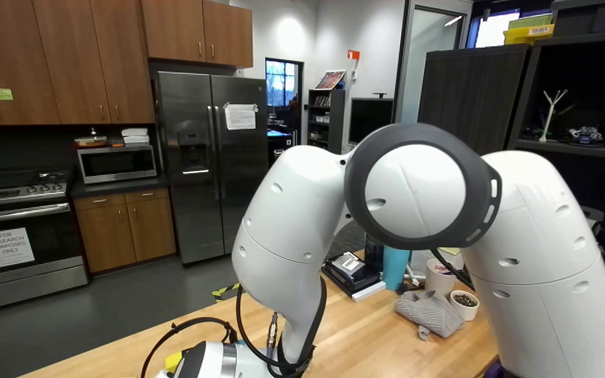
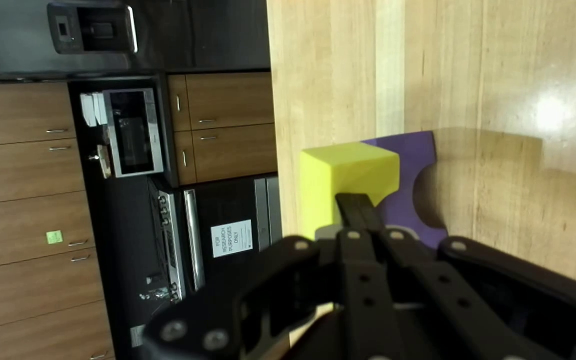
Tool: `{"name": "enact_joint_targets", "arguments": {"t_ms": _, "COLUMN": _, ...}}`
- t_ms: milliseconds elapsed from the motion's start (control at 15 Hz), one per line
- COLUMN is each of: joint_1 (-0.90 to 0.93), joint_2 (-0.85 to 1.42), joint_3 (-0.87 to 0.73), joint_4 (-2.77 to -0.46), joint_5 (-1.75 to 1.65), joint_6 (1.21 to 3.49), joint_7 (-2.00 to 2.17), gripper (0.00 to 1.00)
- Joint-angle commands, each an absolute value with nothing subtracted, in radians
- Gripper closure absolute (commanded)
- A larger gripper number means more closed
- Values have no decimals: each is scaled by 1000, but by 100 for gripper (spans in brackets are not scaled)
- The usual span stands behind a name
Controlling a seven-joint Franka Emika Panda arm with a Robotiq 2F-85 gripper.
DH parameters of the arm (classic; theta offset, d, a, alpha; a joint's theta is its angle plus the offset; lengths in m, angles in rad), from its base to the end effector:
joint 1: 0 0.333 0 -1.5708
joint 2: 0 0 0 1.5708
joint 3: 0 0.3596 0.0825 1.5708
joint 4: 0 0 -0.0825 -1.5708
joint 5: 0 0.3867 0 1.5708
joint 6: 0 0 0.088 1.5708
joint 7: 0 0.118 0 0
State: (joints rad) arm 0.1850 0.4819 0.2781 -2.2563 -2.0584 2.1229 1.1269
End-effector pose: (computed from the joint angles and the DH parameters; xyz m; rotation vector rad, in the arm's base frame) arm 0.5085 0.2035 0.1781 1.7710 1.0722 0.7279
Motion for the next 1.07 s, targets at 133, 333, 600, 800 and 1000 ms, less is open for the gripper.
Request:
{"name": "enact_joint_targets", "arguments": {"t_ms": 133, "joint_1": 170, "joint_2": 484, "joint_3": 272, "joint_4": -2243, "joint_5": -2088, "joint_6": 2149, "joint_7": 1115, "gripper": 100}}
{"name": "enact_joint_targets", "arguments": {"t_ms": 333, "joint_1": 170, "joint_2": 480, "joint_3": 271, "joint_4": -2249, "joint_5": -2088, "joint_6": 2147, "joint_7": 1119, "gripper": 100}}
{"name": "enact_joint_targets", "arguments": {"t_ms": 600, "joint_1": 172, "joint_2": 459, "joint_3": 277, "joint_4": -2284, "joint_5": -2082, "joint_6": 2144, "joint_7": 1136, "gripper": 100}}
{"name": "enact_joint_targets", "arguments": {"t_ms": 800, "joint_1": 173, "joint_2": 432, "joint_3": 280, "joint_4": -2329, "joint_5": -2079, "joint_6": 2133, "joint_7": 1152, "gripper": 100}}
{"name": "enact_joint_targets", "arguments": {"t_ms": 1000, "joint_1": 174, "joint_2": 388, "joint_3": 285, "joint_4": -2384, "joint_5": -2075, "joint_6": 2123, "joint_7": 1168, "gripper": 100}}
